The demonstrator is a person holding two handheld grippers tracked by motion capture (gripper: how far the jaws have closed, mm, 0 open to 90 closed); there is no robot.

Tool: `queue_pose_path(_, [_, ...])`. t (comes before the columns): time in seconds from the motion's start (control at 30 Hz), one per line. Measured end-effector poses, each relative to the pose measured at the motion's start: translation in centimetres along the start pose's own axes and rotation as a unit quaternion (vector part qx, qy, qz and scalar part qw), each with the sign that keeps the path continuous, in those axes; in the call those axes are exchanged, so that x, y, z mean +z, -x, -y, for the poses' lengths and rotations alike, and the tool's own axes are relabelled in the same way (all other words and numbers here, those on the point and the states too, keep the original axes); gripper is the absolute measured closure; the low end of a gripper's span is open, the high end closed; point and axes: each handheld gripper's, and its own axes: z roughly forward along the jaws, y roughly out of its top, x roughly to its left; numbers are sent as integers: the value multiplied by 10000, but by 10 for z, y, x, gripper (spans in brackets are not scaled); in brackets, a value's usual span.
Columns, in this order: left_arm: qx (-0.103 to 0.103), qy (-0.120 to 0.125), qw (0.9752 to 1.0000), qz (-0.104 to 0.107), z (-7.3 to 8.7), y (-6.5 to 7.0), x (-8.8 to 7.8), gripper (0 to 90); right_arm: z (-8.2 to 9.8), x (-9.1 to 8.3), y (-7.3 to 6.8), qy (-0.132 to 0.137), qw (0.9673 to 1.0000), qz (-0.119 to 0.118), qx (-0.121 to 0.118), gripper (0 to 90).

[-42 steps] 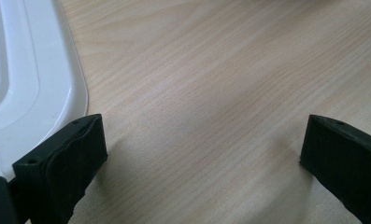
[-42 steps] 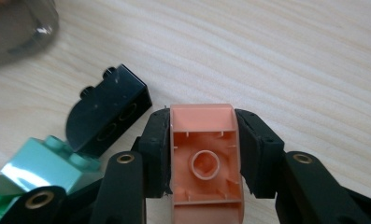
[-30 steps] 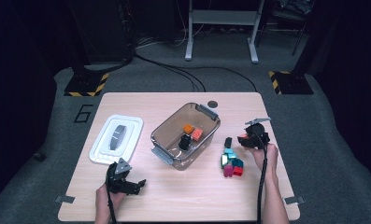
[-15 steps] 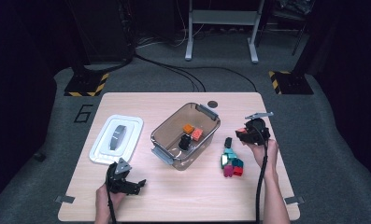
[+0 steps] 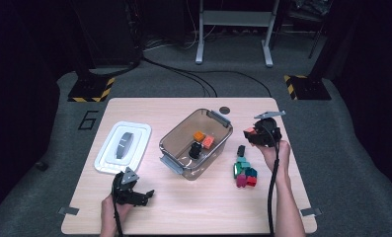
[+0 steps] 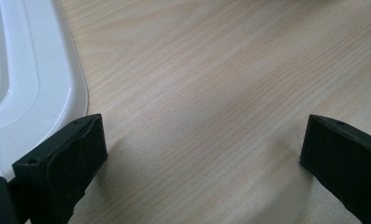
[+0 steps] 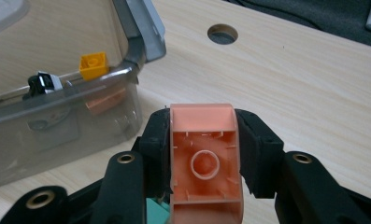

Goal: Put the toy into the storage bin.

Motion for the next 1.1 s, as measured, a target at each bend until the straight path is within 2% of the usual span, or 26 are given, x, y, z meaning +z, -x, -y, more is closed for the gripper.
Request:
queue_pose_path(0.57, [0,1,10000,0,0,0,0,4,-32,-8,-20,220,9994,-116,-221,581])
queue_pose_path(0.87, [1,1,10000,-1,0,0,0,4,-48,-7,-34,347,9983,-253,-395,581])
queue_pose_path(0.9, [1,0,10000,1,0,0,0,4,-50,-7,-35,377,9978,-269,-474,581])
queue_pose_path(0.93, [-9,2,10000,4,0,0,0,4,-52,-6,-37,363,9980,-279,-428,581])
queue_pose_path(1.03, [-13,3,10000,5,0,0,0,4,-56,-4,-40,389,9972,-344,-537,581])
queue_pose_path(1.1, [-10,2,10000,5,0,0,0,4,-59,-2,-43,393,9972,-376,-510,581])
